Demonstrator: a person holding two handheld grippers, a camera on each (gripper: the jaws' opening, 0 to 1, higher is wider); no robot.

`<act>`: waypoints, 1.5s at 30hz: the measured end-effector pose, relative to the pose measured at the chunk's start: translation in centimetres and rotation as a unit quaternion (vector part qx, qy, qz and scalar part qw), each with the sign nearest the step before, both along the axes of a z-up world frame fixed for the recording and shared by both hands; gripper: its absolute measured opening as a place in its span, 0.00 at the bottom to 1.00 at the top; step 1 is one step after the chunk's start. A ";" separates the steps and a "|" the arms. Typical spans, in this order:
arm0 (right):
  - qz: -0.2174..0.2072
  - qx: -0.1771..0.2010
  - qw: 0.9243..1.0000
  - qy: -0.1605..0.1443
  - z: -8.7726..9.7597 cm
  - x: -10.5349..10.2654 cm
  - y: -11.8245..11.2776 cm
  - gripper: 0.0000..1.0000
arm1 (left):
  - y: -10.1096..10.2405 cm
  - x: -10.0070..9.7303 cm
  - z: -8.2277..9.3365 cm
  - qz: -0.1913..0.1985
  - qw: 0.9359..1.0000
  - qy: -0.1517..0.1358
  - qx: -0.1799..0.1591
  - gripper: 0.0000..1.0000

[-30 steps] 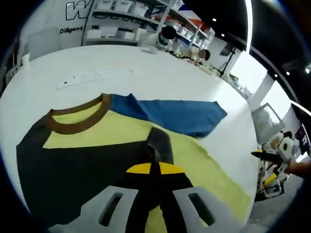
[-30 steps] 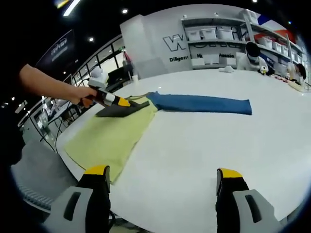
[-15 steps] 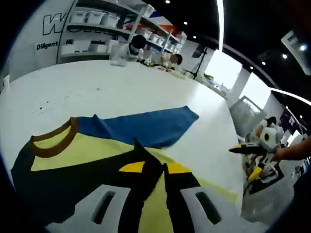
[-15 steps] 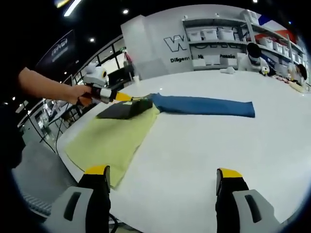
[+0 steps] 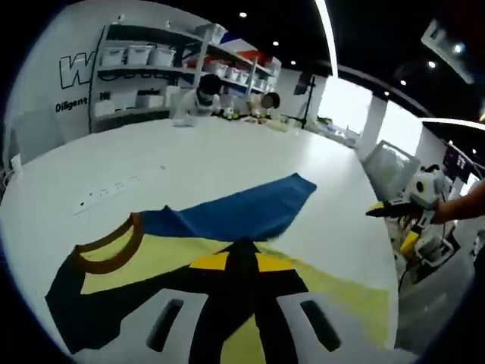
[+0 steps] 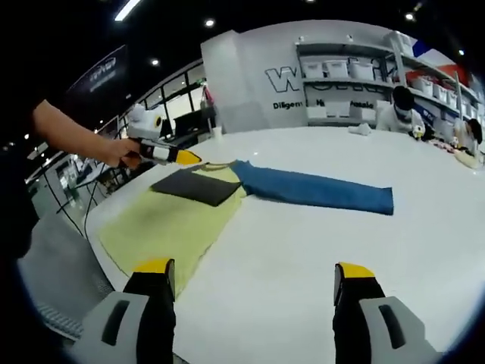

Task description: Fold the garment on the visible template until the final outline fits inside the template.

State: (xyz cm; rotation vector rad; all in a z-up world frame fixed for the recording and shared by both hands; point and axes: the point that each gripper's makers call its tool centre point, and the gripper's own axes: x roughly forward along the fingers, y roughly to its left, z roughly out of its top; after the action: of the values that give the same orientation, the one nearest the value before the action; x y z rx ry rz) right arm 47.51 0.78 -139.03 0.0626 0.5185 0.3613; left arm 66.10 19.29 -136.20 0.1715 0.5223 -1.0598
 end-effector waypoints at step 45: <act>0.039 -0.102 0.994 -0.020 1.9 7.7 -3.2 0.84 | 12.4 -3.1 2.6 0.064 0.997 -0.031 0.013 0.53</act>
State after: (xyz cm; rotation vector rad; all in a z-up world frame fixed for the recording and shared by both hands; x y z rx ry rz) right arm 55.19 -2.41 -137.14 -0.1625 0.5164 0.3831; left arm 62.99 31.73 -133.60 0.1911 0.4852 -0.9196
